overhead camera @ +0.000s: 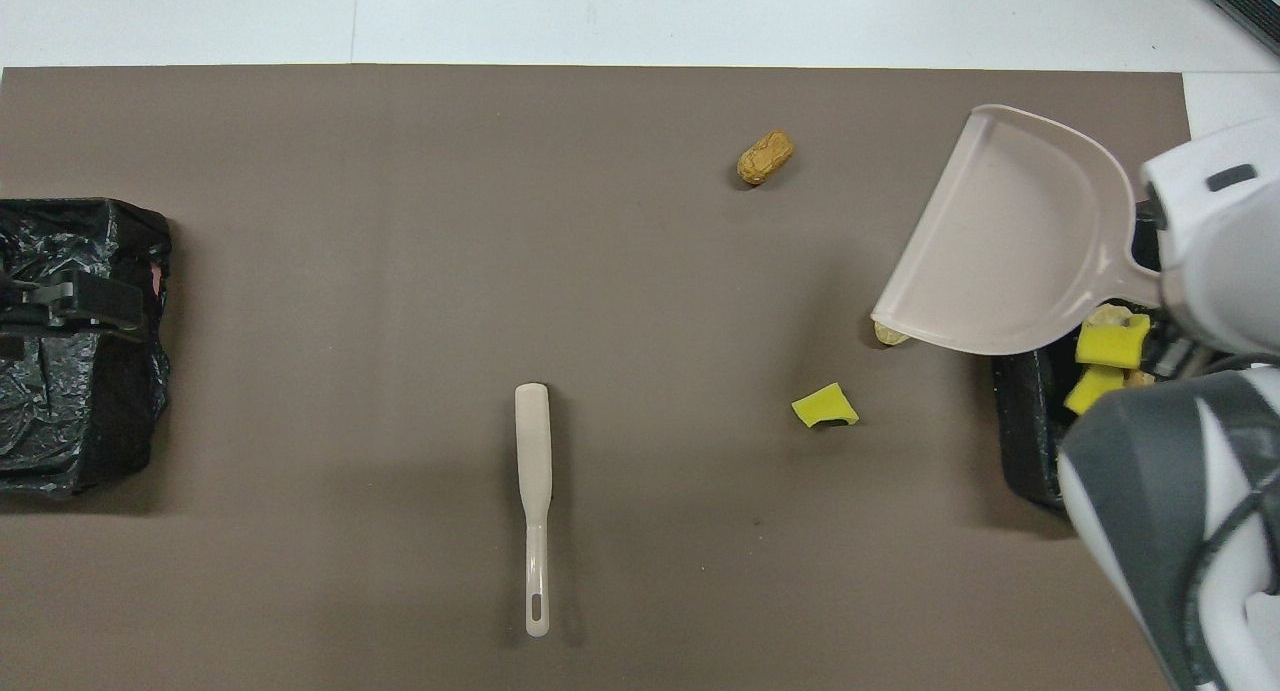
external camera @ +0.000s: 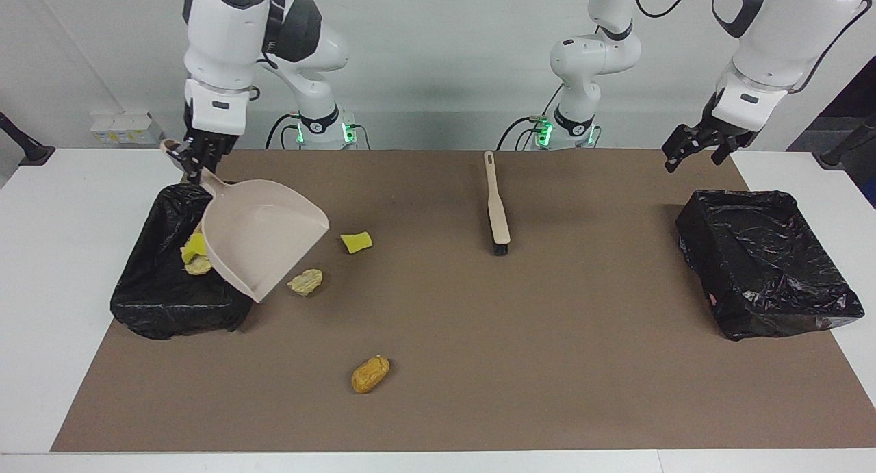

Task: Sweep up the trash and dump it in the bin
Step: 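Bring the empty dustpan back to the table center with the right gripper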

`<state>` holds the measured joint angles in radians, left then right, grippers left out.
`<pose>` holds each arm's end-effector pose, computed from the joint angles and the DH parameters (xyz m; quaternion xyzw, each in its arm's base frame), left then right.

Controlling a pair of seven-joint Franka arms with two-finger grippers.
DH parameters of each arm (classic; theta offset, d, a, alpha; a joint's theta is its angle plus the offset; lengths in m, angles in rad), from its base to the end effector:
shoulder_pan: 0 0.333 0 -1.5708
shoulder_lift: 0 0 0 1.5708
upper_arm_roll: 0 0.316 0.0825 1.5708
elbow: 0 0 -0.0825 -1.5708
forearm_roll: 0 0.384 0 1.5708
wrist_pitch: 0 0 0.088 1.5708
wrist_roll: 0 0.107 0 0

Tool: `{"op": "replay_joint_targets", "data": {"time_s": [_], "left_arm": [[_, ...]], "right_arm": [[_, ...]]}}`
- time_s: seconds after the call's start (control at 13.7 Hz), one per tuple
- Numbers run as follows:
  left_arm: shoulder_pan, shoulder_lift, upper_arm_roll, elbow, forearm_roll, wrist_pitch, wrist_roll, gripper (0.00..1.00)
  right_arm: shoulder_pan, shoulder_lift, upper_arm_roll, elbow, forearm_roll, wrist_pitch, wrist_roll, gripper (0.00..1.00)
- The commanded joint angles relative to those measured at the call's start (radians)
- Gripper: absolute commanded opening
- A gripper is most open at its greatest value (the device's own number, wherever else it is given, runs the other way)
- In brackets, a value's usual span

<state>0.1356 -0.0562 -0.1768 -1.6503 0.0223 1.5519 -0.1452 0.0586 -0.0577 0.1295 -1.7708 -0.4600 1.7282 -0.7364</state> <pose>0.5336 -0.0222 0.6156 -0.9983 -0.0522 0.0199 0.0180 0.5447 0.0639 0.5843 0.8555 0.4643 -0.0553 0.2224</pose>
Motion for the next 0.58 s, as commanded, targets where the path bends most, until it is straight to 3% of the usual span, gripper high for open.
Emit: {"op": "replay_joint_targets", "data": {"time_s": [0.0,0.36,0.51], "left_arm": [[0.012,-0.001,-0.006,0.020,0.005,-0.023,0.018,1.00],[0.012,-0.002,-0.006,0.017,0.004,-0.016,0.026,1.00],[0.003,-0.002,-0.006,0.020,0.005,-0.018,0.022,1.00]], "right_arm": [[0.087,0.146,0.001,0.150,0.078,-0.024,0.254,0.00],[0.228,0.448,0.001,0.497,0.090,-0.067,0.627,0.00],[0.239,0.559,0.002,0.623,0.180,-0.070,0.785,0.00]]}}
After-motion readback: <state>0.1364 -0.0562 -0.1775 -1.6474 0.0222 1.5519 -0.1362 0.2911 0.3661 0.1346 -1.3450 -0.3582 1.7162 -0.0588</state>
